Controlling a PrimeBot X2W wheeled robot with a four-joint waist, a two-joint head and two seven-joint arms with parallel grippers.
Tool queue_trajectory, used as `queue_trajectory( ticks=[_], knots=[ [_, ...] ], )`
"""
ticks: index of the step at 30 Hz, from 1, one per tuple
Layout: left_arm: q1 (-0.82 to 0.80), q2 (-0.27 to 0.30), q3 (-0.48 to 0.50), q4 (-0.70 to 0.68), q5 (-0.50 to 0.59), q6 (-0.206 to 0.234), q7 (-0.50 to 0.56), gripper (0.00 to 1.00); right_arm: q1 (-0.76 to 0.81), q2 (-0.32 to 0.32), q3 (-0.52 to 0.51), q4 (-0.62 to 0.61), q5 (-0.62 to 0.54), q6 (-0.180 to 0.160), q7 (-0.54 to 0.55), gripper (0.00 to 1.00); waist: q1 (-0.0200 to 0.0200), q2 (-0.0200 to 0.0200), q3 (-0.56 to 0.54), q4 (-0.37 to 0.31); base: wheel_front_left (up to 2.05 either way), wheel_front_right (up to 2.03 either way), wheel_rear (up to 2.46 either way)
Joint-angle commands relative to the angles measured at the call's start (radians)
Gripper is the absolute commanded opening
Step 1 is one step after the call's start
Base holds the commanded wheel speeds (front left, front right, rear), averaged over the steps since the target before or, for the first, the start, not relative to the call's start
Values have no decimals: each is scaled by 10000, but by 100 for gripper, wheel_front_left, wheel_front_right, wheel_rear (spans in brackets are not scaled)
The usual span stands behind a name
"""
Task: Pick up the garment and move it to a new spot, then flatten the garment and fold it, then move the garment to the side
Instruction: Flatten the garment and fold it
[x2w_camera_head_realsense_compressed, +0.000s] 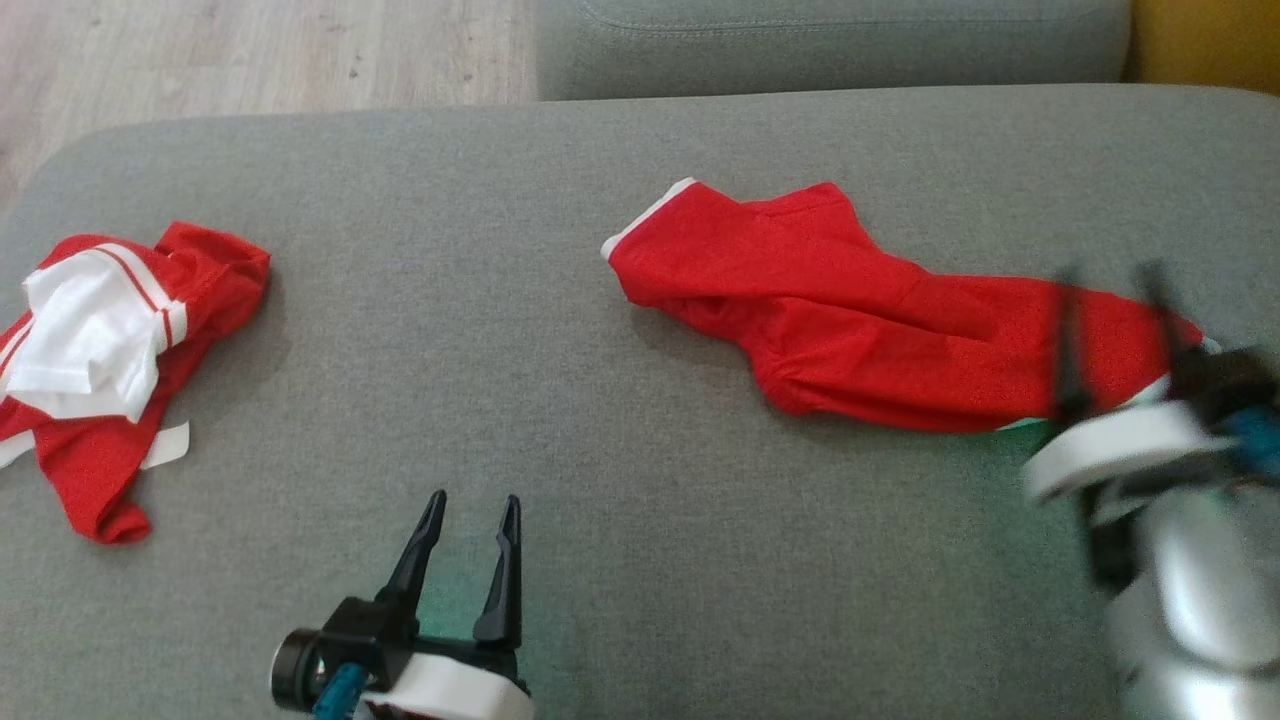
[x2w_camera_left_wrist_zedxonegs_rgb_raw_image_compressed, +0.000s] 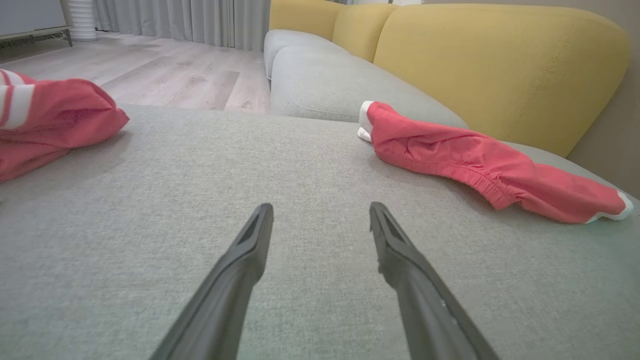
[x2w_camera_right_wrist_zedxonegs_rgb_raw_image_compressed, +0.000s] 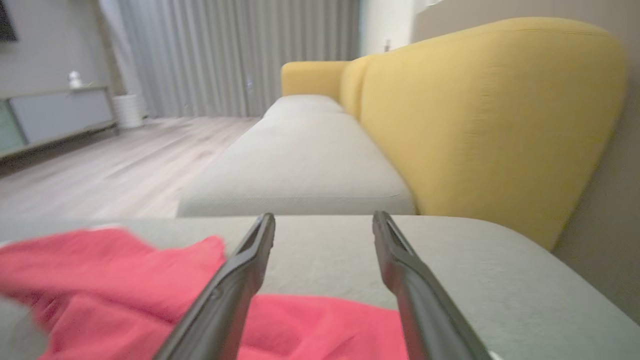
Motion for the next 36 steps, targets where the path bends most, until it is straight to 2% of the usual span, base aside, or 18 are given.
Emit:
queue_trajectory(
  ticks=[1, 5, 8, 15, 22, 23, 24, 26, 27, 31, 36],
  knots=[
    [-455, -11, 207, -296, -102, -2, -95, 100, 301, 110, 1173, -707, -182, -6, -64, 100, 0, 0, 27, -47, 0, 0, 0],
    [-555, -11, 83, -260, -145, 28, -95, 100, 1101, -16, 3294, -900, -89, -6, -64, 100, 0, 0, 55, -48, 0, 0, 0],
    [-560, -11, -45, -250, -175, 23, -95, 100, 1263, -122, 4229, -534, 262, -6, -64, 100, 0, 0, 63, 91, 0, 0, 0],
    [-425, -11, -128, -181, -205, 54, -95, 100, 559, -94, 4953, 801, 727, -6, 160, 100, 0, 0, 121, 616, 0, 0, 0],
    [-392, -11, -209, -185, -225, 74, -95, 100, -235, 22, 5011, 1996, 602, -6, 429, 100, 0, 0, 286, 1146, 0, 0, 0],
    [-385, -11, -211, -191, -237, 87, -95, 100, -310, 52, 4947, 2169, 564, -6, 508, 91, 0, 0, 299, 1196, 0, 0, 0],
    [-385, -11, -211, -191, -237, 87, -95, 100, -310, 52, 4947, 2169, 564, -6, 508, 91, 0, 0, 299, 1196, 0, 0, 0],
    [-383, -11, -223, -194, -252, 103, -95, 100, -443, 111, 4855, 2458, 443, -6, 646, 11, 0, 0, 320, 1267, 0, 0, 0],
    [-387, -11, -230, -198, -263, 116, -95, 100, -493, 151, 4830, 2561, 413, -6, 675, 0, 0, 0, 327, 1288, 0, 0, 0],
    [-411, -11, -247, -243, -270, 140, -95, 100, -686, 369, 5153, 2471, 793, -6, 350, 0, 0, 0, 347, 1352, 0, 0, 0],
    [-359, -11, -234, -228, -206, 91, -95, 100, -787, 567, 6493, 1058, 3060, -6, 37, 0, 0, 0, 260, 1345, 0, 0, 0]
  ],
)
